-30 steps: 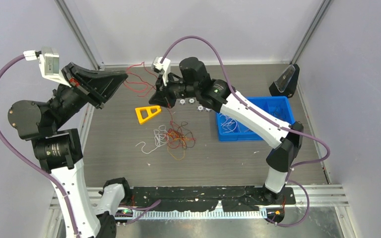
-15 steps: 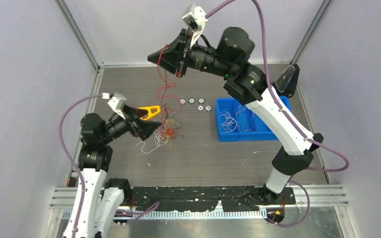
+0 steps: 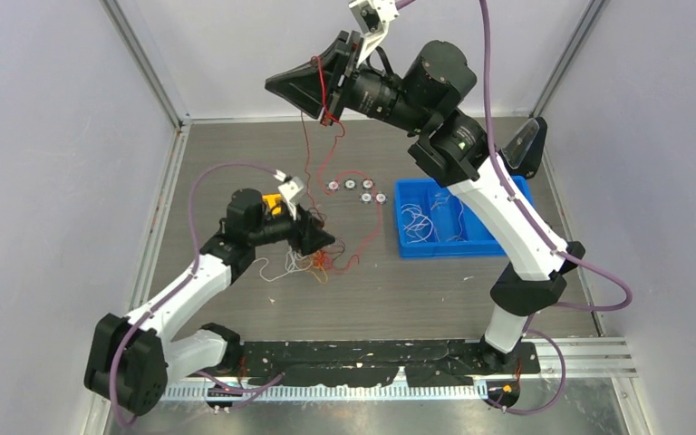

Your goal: Untangle the cables

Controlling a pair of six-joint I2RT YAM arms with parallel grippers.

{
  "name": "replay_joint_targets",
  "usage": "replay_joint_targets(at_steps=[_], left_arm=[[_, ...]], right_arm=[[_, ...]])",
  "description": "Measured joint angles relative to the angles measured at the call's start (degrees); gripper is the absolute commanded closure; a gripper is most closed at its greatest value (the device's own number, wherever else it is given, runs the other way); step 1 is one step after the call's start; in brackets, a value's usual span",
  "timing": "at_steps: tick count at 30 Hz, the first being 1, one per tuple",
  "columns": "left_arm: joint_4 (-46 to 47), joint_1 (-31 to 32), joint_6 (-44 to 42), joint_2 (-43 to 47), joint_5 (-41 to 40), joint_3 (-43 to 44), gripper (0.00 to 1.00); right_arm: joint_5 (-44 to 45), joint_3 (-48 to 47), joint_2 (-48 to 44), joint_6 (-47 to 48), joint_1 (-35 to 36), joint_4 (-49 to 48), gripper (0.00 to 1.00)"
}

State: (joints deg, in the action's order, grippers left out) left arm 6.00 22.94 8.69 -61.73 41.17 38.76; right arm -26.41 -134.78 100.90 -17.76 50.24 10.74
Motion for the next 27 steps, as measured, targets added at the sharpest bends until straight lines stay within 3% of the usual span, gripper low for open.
replay_joint_targets(at_steps=[2,3,6,12,18,20,27], left_arm=[[0.0,0.0,0.1,-1.4,-0.6,-3.8,0.85],[-0.8,-0.2,-0.1,-1.9,-1.4,-5.5,0.90],[-5.0,-2.2,-1.3,-2.7,-3.5,-7.9,0.84],[-11.1,-12.4,-2.1,-4.3,-6.1,-5.9,0.72],[-17.7,-13.3,-4.5,-10.9,-9.5,0.0,0.66],[-19.1,-13.8,-4.7,-13.5,-10.3,1.2,0.57],[-22.4,-15.2,-4.5,-13.0,-9.0,2.4,0.08]], right_arm=[[0.3,-0.3,0.0,0.1,-0.3,0.0,0.95],[0.5,-0.5,0.0,0.1,-0.4,0.0,0.95],[1.0,-1.3,-0.3,0.3,-1.7,0.2,0.95],[2.4,-2.0,-3.6,0.4,-10.1,1.9,0.95],[2.8,1.0,-11.6,0.1,-21.0,3.8,0.95],[2.5,2.0,-14.1,0.0,-23.8,4.3,0.95],[1.3,12.5,-22.4,3.5,-33.0,9.3,0.95]])
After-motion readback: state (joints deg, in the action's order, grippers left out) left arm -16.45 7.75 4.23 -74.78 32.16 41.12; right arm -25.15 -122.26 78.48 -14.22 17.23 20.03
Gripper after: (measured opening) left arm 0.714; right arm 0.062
